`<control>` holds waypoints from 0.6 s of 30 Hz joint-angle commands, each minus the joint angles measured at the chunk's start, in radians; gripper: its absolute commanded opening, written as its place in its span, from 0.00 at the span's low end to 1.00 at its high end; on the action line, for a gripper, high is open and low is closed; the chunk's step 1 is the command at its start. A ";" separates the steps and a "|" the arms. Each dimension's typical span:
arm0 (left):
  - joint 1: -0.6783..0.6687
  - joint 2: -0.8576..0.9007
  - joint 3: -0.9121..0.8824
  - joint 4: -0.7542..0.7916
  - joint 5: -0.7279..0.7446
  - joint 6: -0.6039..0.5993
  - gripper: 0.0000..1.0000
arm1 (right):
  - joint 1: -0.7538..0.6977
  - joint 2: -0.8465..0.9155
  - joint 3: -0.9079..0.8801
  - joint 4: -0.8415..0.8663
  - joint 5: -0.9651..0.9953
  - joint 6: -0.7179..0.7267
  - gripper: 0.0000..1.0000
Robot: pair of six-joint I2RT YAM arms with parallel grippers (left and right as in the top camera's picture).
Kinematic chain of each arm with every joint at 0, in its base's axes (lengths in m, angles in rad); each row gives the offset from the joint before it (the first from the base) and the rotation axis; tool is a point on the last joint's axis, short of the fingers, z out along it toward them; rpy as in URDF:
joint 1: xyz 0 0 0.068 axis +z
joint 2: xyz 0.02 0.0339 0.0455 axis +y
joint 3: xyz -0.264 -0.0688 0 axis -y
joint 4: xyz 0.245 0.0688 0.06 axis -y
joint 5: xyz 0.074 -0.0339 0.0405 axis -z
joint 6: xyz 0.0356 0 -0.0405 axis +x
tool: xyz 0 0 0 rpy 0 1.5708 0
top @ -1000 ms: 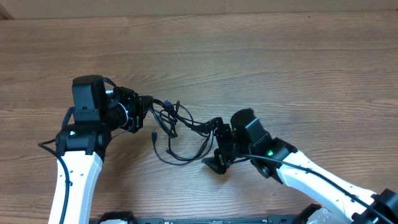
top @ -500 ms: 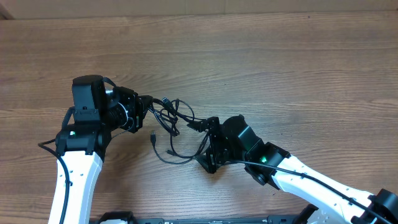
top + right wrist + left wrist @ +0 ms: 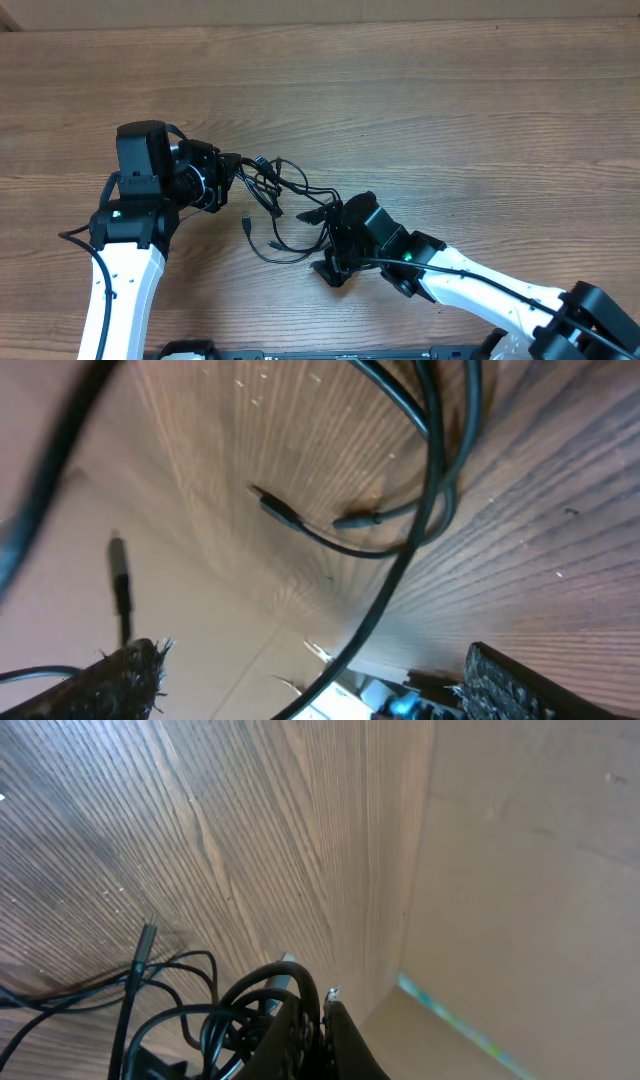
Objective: Untangle cables
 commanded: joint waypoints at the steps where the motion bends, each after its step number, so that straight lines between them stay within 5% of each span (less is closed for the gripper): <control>1: -0.002 -0.023 0.028 0.002 -0.049 -0.082 0.04 | 0.013 0.010 0.006 0.031 -0.056 0.004 0.94; 8: -0.006 -0.023 0.028 0.005 -0.001 -0.105 0.04 | 0.063 0.010 0.006 0.087 0.021 0.111 0.94; 14: -0.056 -0.023 0.028 0.010 0.052 -0.240 0.04 | 0.083 0.010 0.006 0.166 0.080 0.143 0.91; 18: -0.114 -0.023 0.028 0.056 0.053 -0.261 0.04 | 0.083 0.010 0.006 0.208 0.110 0.142 0.68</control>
